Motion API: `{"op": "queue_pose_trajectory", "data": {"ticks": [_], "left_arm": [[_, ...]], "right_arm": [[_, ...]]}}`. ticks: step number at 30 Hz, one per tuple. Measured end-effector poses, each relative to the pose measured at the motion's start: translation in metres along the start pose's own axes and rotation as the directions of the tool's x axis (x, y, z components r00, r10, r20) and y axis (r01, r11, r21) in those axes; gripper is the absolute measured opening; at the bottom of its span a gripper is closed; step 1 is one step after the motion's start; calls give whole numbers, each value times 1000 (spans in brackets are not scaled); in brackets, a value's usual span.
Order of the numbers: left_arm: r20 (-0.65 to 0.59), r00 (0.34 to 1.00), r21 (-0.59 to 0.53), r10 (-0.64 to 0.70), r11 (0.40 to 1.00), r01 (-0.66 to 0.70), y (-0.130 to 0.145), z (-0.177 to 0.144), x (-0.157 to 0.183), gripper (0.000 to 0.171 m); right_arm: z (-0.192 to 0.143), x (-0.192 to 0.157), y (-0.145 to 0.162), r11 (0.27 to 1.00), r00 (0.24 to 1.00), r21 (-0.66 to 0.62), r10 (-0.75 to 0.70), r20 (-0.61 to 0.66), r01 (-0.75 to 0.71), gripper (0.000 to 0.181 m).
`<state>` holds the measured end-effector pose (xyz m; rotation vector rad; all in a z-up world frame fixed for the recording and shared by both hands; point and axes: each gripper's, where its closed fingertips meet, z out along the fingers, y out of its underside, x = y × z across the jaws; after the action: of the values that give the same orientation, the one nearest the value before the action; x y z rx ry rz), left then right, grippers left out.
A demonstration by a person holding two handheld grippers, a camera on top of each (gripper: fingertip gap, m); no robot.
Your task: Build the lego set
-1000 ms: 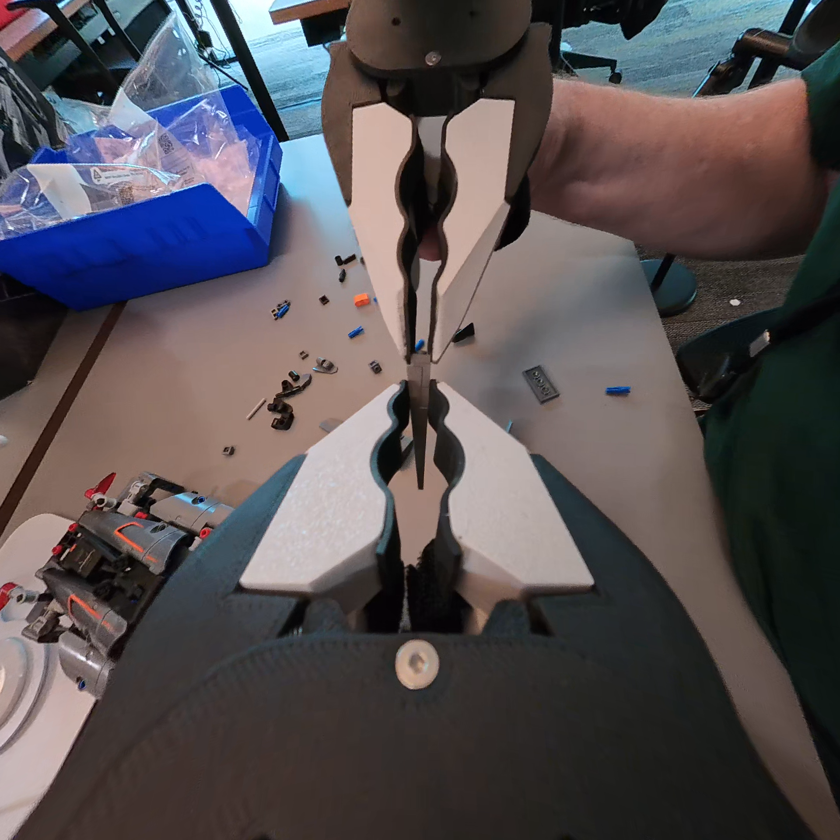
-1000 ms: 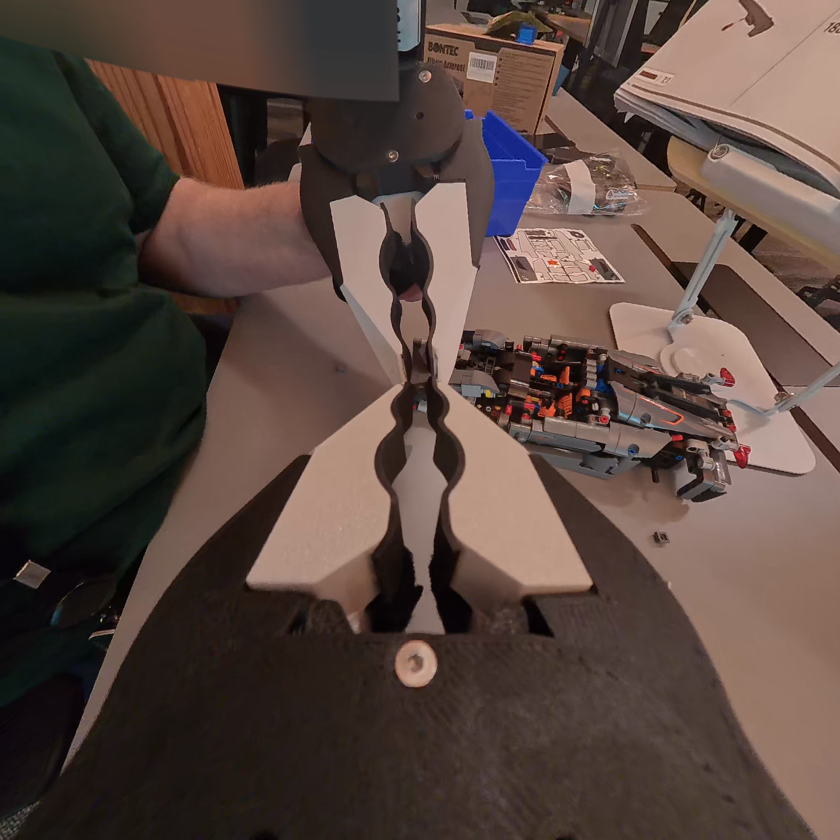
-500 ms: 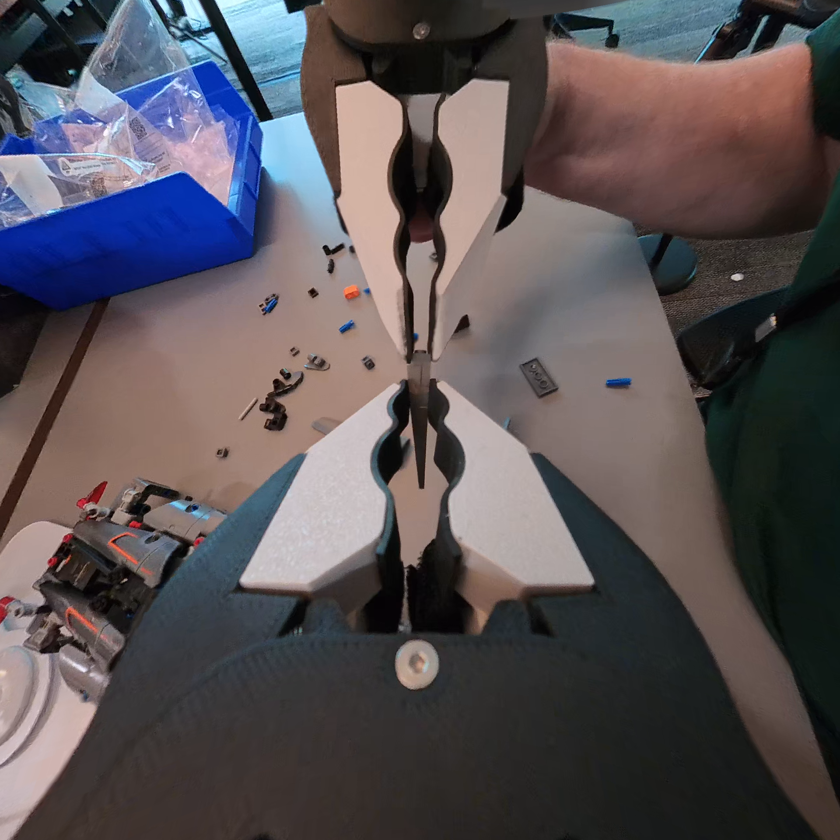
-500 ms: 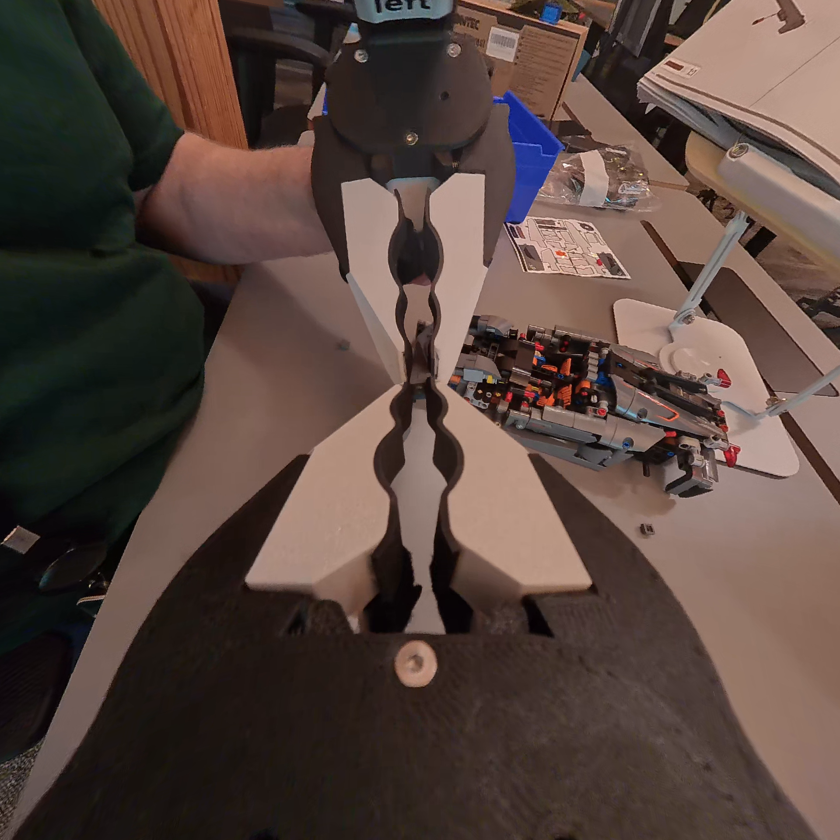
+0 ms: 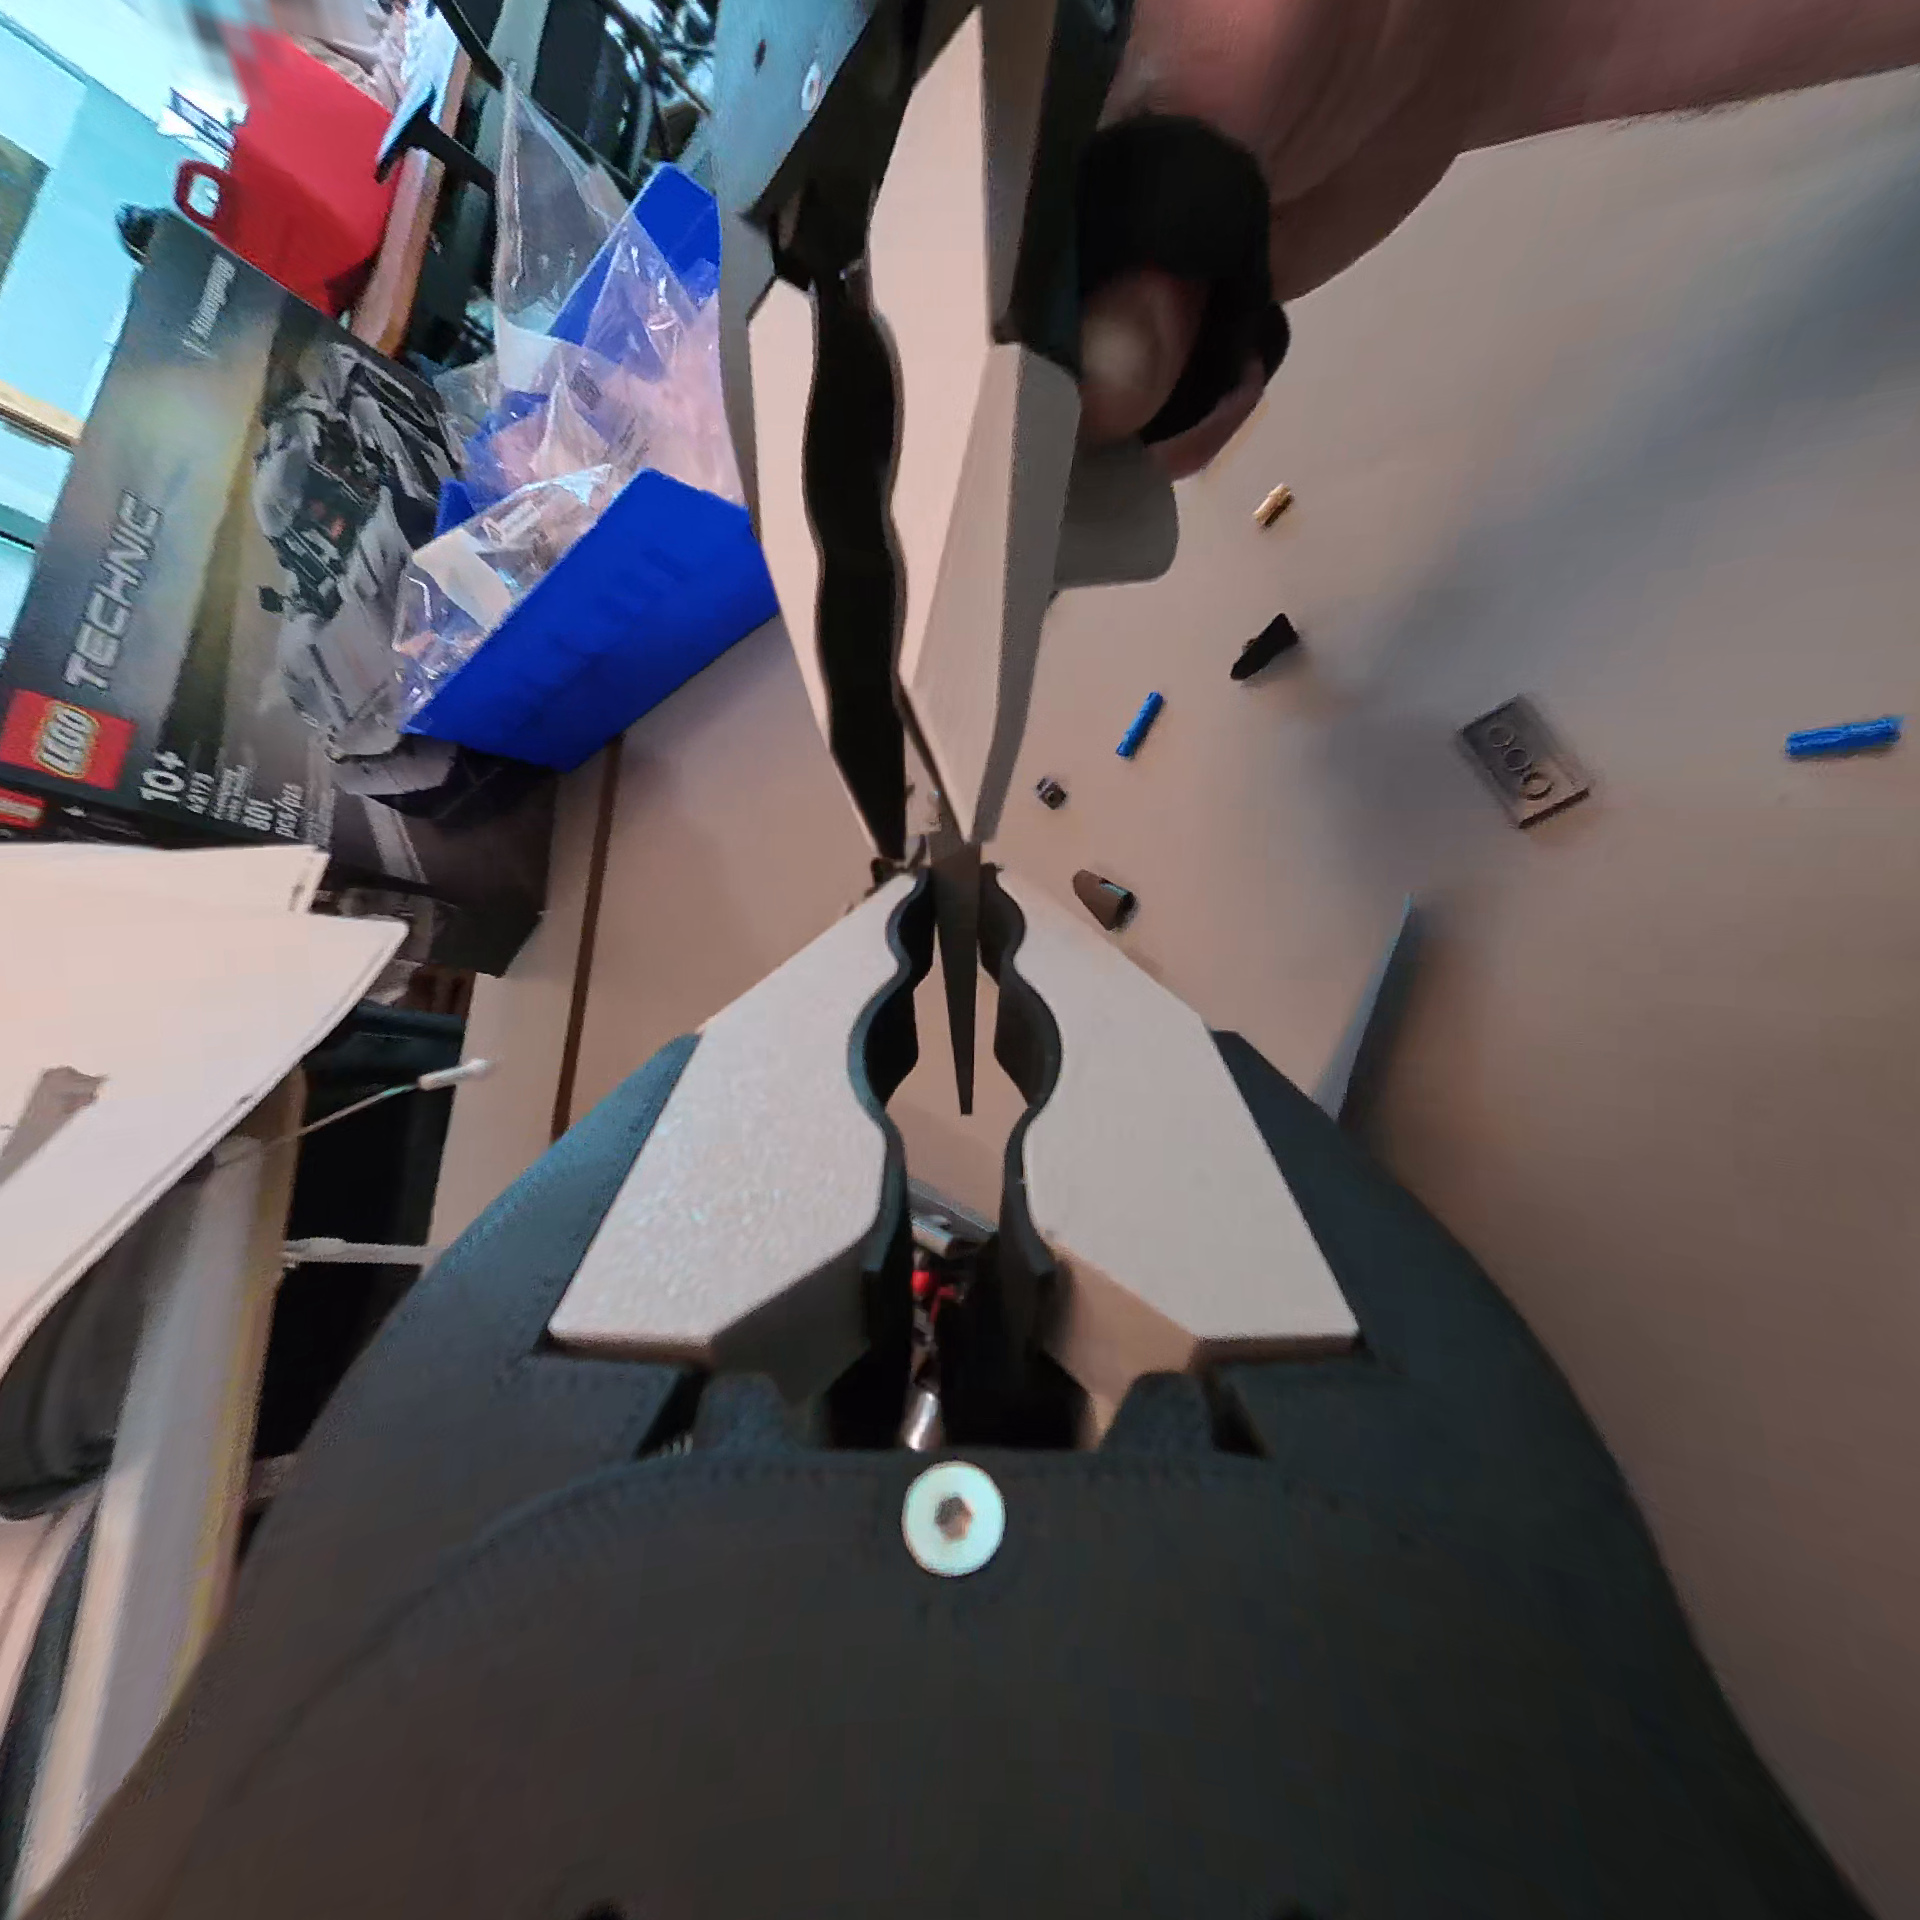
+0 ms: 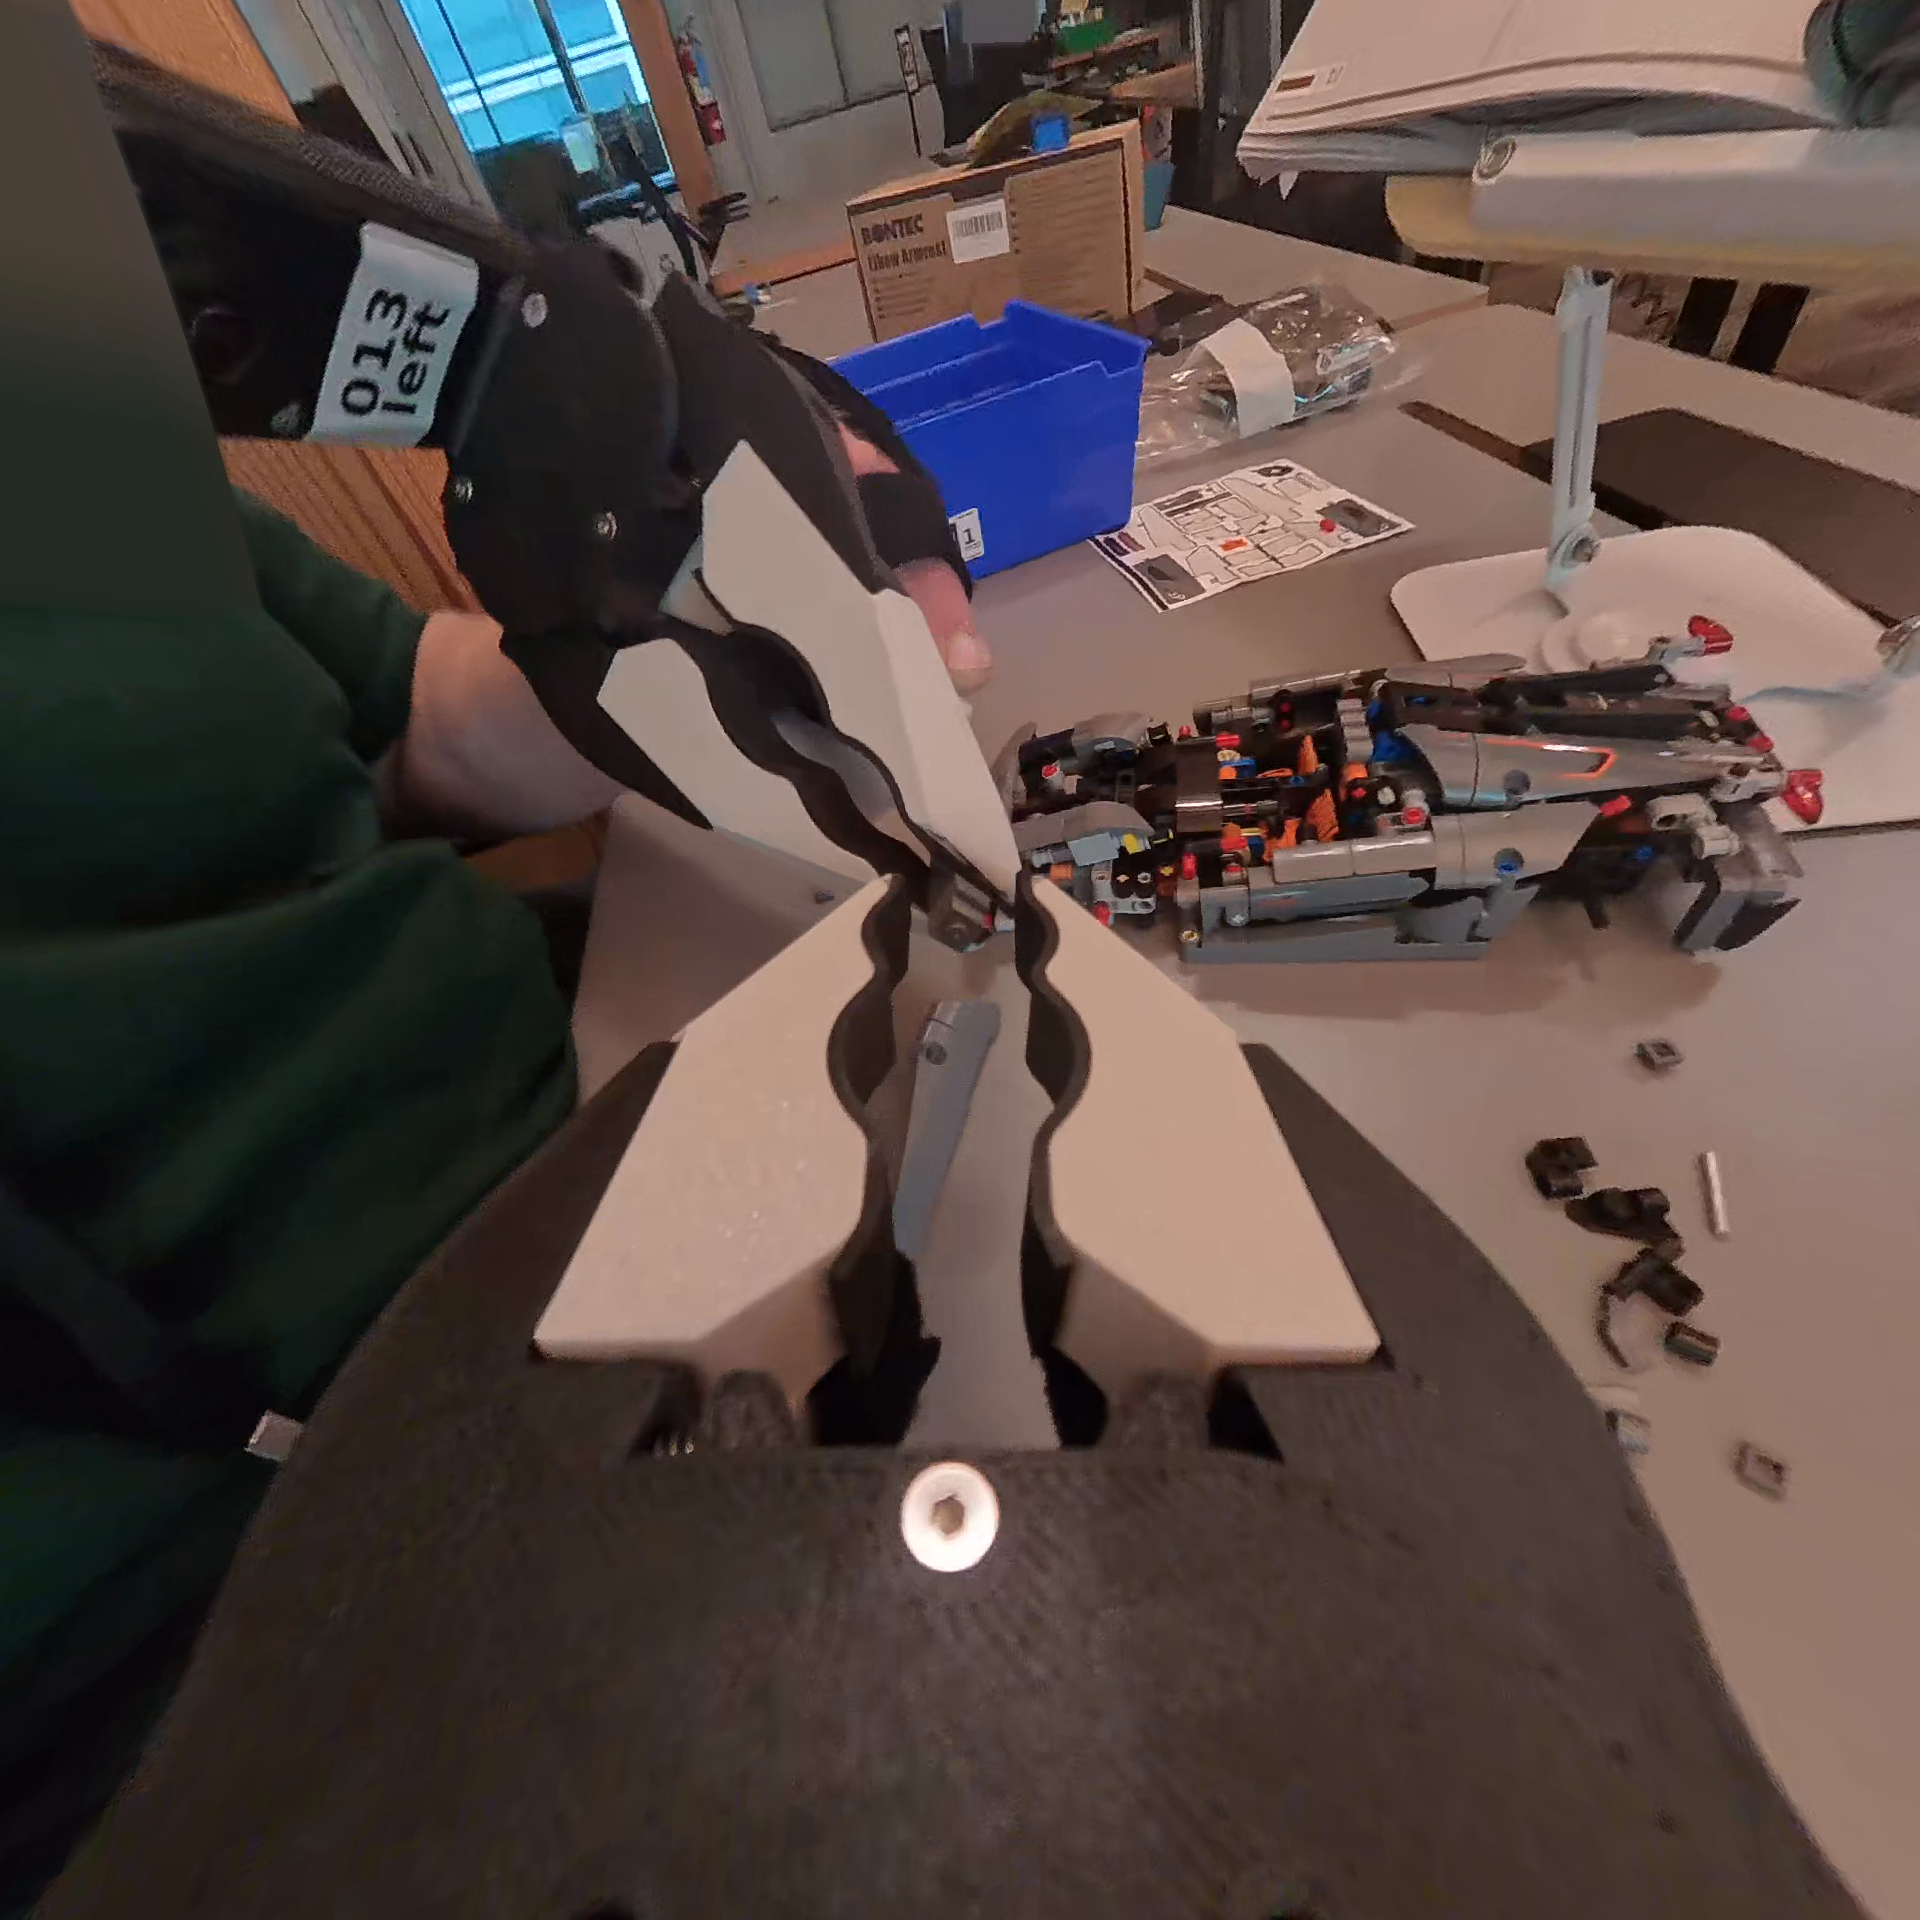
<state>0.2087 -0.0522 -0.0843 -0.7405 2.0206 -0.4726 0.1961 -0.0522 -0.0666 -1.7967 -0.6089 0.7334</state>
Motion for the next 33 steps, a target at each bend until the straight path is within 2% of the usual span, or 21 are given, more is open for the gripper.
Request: {"op": "queue_pose_trajectory", "data": {"ticks": [4, 8, 13, 16, 19, 23, 24, 30, 33], "left_arm": [[51, 996, -35, 73, 997, -71, -5, 3, -4, 6], [83, 991, -54, 104, 994, -99, -9, 4, -5, 6], [115, 989, -77, 98, 993, -89, -8, 6, -6, 6], [127, 987, -75, 95, 994, -86, -10, 3, -8, 6], [136, 984, -70, 114, 992, -105, -12, 3, -6, 6], [151, 977, -96, 150, 986, -136, -12, 5, -3, 6], [150, 978, -97, 148, 986, -135, -11, 6, -2, 6], [136, 980, -103, 143, 986, -130, -6, 6, 8, 6], [140, 981, -105, 135, 987, -121, -3, 4, 16, 6]], "right_arm": [[-2, 1, -2, 1000, 1000, 1, 16, -15, -16, 4], [-7, 0, -5, 1000, 1000, 25, -5, -18, 6, 0], [-9, 0, -7, 999, 999, 45, -25, -21, 26, 0], [-16, 3, -13, 995, 999, 100, 7, -39, -3, 0], [-17, 0, -14, 991, 998, 116, 67, -4, -66, 19], [-9, -3, -8, 993, 998, 96, 66, -14, -65, 11], [-10, -6, -7, 993, 998, 97, 66, 2, -66, 0], [-8, -9, -1, 988, 993, 99, 113, 28, -116, 0], [-10, -10, 3, 977, 983, 108, 180, 47, -184, 15]]}}
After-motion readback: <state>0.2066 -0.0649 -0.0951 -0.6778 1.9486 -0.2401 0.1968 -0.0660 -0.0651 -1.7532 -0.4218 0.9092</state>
